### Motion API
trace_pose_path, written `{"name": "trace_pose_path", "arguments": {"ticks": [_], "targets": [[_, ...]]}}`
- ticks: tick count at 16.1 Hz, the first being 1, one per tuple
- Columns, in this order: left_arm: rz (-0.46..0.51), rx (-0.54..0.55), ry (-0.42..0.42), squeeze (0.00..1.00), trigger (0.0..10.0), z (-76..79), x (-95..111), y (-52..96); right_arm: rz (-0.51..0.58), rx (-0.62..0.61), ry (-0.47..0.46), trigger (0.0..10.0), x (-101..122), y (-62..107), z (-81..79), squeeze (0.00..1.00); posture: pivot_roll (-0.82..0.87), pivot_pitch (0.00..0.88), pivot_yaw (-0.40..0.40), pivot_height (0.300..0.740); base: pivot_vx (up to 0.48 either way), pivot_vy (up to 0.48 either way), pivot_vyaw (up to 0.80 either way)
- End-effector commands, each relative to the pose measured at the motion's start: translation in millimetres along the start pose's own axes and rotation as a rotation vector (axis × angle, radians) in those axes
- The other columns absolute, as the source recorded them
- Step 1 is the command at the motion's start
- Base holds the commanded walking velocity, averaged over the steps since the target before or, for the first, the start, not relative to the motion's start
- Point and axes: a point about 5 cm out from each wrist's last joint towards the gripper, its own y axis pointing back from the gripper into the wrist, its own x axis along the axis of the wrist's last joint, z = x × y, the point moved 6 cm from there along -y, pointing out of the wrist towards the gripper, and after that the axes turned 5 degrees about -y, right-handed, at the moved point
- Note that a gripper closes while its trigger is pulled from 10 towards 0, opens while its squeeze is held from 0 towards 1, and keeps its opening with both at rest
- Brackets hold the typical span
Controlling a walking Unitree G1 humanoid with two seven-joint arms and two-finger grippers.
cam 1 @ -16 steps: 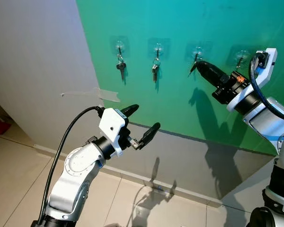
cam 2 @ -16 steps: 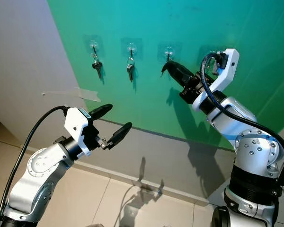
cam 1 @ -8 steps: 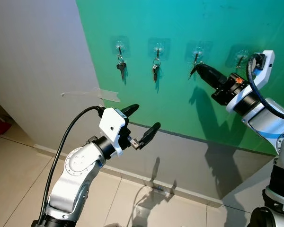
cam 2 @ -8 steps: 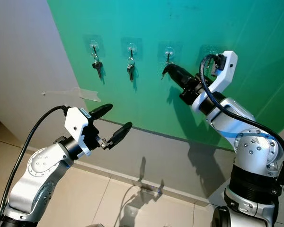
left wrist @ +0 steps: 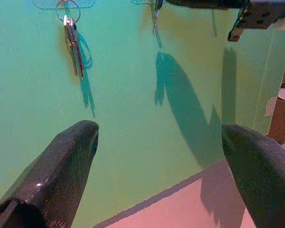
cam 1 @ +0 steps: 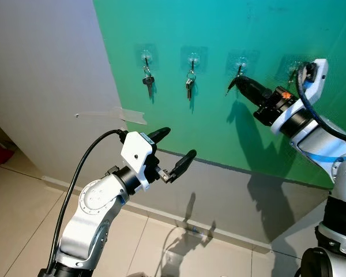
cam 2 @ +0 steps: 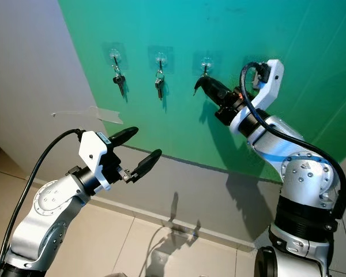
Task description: Hang keys on a hook
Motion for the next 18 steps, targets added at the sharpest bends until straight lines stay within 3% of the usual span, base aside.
{"name": "trace_pose_path", "arguments": {"ticks": [1, 11, 18], "targets": [[0.010, -0.019, -0.015, 0.00, 10.0, 3.2, 5.5, -1.7, 0.015, 0.010, 0.003, 10.0, 5.1, -3.3, -4.6, 0.00, -0.03, 0.000, 0.054, 0.740, 0.000, 0.000, 0.00], [0.008, -0.021, -0.012, 0.00, 10.0, 3.9, 5.2, -1.5, 0.040, -0.074, -0.042, 10.0, 12.5, -8.3, 13.1, 0.00, -0.03, 0.000, 0.052, 0.740, 0.000, 0.000, 0.00], [0.007, -0.021, -0.011, 0.00, 10.0, 3.9, 5.2, -0.7, -0.013, -0.143, -0.095, 10.0, 0.5, -9.7, 25.5, 0.00, -0.03, 0.000, 0.051, 0.740, 0.000, 0.000, 0.00]]}}
